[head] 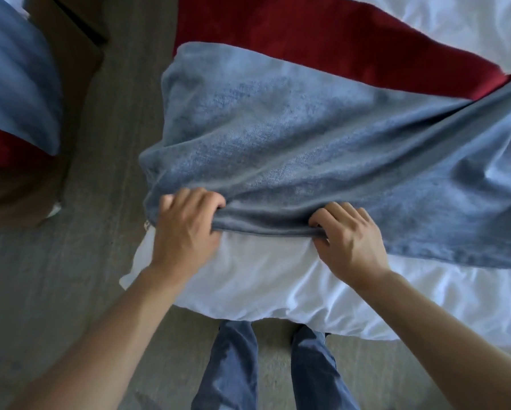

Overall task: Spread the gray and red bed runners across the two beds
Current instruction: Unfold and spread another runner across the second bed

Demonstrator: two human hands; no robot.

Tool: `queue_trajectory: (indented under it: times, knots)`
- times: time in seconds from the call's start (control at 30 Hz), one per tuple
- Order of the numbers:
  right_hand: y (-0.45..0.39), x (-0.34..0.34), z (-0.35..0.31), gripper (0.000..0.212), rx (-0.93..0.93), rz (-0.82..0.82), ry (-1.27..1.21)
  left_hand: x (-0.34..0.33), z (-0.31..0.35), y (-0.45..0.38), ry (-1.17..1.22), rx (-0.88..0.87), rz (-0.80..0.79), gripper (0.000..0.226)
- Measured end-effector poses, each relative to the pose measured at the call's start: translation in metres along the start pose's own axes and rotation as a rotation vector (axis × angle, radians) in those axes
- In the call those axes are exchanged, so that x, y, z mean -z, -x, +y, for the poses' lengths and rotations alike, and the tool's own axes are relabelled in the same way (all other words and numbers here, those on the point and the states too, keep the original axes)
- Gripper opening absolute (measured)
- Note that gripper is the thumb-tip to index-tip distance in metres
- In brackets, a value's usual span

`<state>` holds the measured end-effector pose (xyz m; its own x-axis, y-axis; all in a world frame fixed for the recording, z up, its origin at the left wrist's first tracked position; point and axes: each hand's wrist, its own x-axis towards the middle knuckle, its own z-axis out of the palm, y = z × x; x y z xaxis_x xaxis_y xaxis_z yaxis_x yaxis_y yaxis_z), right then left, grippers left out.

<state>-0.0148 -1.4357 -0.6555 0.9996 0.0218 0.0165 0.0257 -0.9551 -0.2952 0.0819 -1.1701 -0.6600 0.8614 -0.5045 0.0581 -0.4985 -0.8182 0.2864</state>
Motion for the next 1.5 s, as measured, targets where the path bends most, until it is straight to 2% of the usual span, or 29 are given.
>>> queue_trajectory:
  times: [0.1, 0.27, 0.33, 0.4, 0.5, 0.63, 0.73, 0.9, 1.07, 1.17, 1.33, 1.43, 1.5]
  knots:
    - [-0.001, -0.001, -0.008, 0.020, 0.011, -0.060, -0.014, -0.006, 0.004, 0.001, -0.004, -0.023, -0.051, 0.022]
    - [-0.008, 0.009, -0.025, 0.017, 0.103, -0.224, -0.060, 0.000, -0.011, 0.017, 0.004, 0.048, -0.152, 0.028]
    - [-0.019, 0.018, -0.031, 0.030, 0.106, -0.267, -0.096, 0.009, -0.006, 0.006, 0.029, 0.007, -0.210, 0.027]
    - [-0.037, 0.029, -0.029, 0.039, 0.060, -0.189, -0.120, 0.017, 0.008, -0.015, 0.043, -0.087, -0.200, 0.033]
    - [-0.069, 0.048, -0.004, 0.026, -0.038, 0.010, -0.146, 0.024, 0.047, -0.065, 0.086, -0.202, -0.133, 0.051]
    - [-0.102, 0.074, 0.068, 0.008, -0.135, 0.145, -0.053, 0.020, 0.102, -0.142, 0.068, -0.265, -0.038, 0.030]
    - [-0.118, 0.092, 0.131, 0.009, -0.164, 0.171, -0.012, 0.008, 0.141, -0.198, 0.035, -0.263, 0.006, 0.012]
    - [-0.127, 0.118, 0.225, 0.007, -0.228, 0.215, -0.022, -0.023, 0.206, -0.271, -0.012, -0.240, 0.022, 0.011]
    - [-0.141, 0.132, 0.307, 0.012, -0.219, 0.167, 0.000, -0.051, 0.269, -0.333, -0.048, -0.242, 0.036, 0.014]
    - [-0.154, 0.132, 0.341, 0.015, -0.168, 0.037, 0.030, -0.072, 0.300, -0.360, -0.105, -0.253, -0.118, 0.019]
    - [-0.173, 0.126, 0.358, 0.019, -0.060, -0.208, 0.022, -0.091, 0.314, -0.374, -0.232, -0.250, -0.382, 0.017]
    - [-0.179, 0.125, 0.355, 0.018, -0.040, -0.252, 0.011, -0.093, 0.310, -0.374, -0.261, -0.290, -0.442, 0.010]
    - [-0.182, 0.125, 0.352, 0.018, -0.043, -0.260, 0.000, -0.092, 0.308, -0.375, -0.263, -0.313, -0.426, 0.009]
